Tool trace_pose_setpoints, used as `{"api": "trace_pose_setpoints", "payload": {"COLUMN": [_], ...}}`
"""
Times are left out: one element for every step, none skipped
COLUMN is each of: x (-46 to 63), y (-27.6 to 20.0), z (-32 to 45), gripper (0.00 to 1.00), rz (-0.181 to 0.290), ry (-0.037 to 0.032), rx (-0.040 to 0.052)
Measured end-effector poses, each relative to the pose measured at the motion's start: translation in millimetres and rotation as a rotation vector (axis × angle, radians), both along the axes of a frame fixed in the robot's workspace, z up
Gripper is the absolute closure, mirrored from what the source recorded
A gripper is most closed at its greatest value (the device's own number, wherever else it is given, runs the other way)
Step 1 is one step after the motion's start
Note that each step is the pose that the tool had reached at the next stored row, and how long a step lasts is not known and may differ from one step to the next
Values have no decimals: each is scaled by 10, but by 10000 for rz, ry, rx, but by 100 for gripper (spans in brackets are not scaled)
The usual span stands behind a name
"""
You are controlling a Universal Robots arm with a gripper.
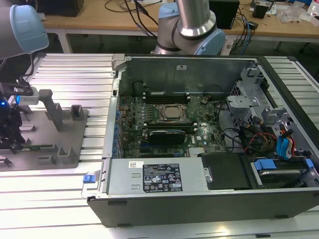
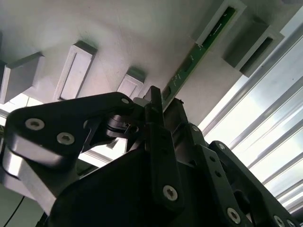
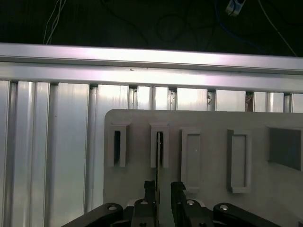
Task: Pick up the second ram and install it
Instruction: 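Pick up the second ram and move it above second insertion slot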
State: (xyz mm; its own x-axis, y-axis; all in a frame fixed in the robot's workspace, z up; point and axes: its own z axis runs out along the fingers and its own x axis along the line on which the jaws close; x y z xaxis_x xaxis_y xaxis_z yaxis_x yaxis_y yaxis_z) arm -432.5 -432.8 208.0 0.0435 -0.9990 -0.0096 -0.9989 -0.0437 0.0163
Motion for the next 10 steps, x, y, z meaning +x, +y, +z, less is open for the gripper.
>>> {"api": "trace_pose_setpoints", "payload": {"x": [1,1,2,3,5,7,8,9,9,11], "y": [0,0,0,1,0,0,0,0,0,0], "z": [0,0,0,0,0,0,0,0,0,0], "gripper": [75,75,75,75,75,75,75,75,75,76], "rz": [-1,-2,-2,-2,-2,-1,-1,-1,-2,-1], "ry": [0,1,0,0,0,0,0,0,0,0], "rx": [0,0,0,0,0,0,0,0,0,0]}}
